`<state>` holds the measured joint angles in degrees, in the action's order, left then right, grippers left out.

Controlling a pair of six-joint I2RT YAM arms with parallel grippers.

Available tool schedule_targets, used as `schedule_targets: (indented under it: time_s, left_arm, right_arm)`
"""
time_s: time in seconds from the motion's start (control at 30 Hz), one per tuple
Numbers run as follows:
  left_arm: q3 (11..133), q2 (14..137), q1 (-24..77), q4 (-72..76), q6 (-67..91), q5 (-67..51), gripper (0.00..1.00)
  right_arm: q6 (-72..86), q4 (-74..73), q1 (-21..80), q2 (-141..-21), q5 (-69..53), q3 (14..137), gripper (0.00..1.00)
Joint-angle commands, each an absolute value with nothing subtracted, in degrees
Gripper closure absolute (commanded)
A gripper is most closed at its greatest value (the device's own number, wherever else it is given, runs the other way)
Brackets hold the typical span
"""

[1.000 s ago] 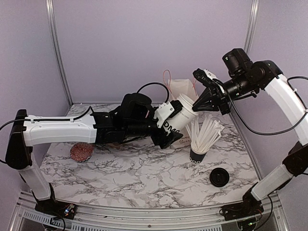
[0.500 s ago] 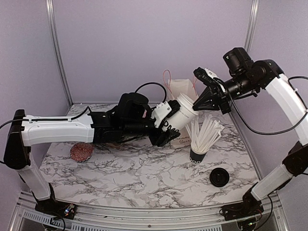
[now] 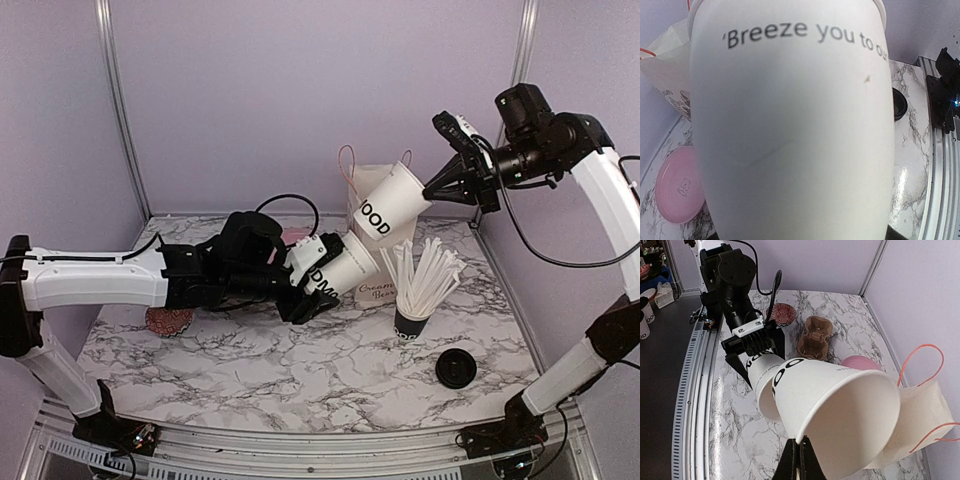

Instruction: Pack the takeout coffee

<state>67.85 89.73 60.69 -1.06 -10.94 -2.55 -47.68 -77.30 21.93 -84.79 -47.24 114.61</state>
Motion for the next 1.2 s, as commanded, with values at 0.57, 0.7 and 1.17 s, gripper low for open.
schedule_targets:
  time_s: [0.57, 0.7, 1.17]
  left_arm:
    - [65.21, 75.25, 60.56, -2.64, -9.32, -8.00, 0.29]
    - [62.93, 72.56, 60.22, -0.60, -9.26, -7.47, 0.29]
    - [60.13, 68.76, 60.21, 1.49, -8.81, -7.63, 0.28]
  right_arm:
    - [-34.10, -54.66, 2.55, -80.17, -6.37, 95.00, 1.00]
    - [-33.67, -53.48, 2.46, -83.73, 2.94, 86.12, 1.00]
    - [-33.69, -51.83, 2.48, -94.70, 5.71, 80.76, 1.00]
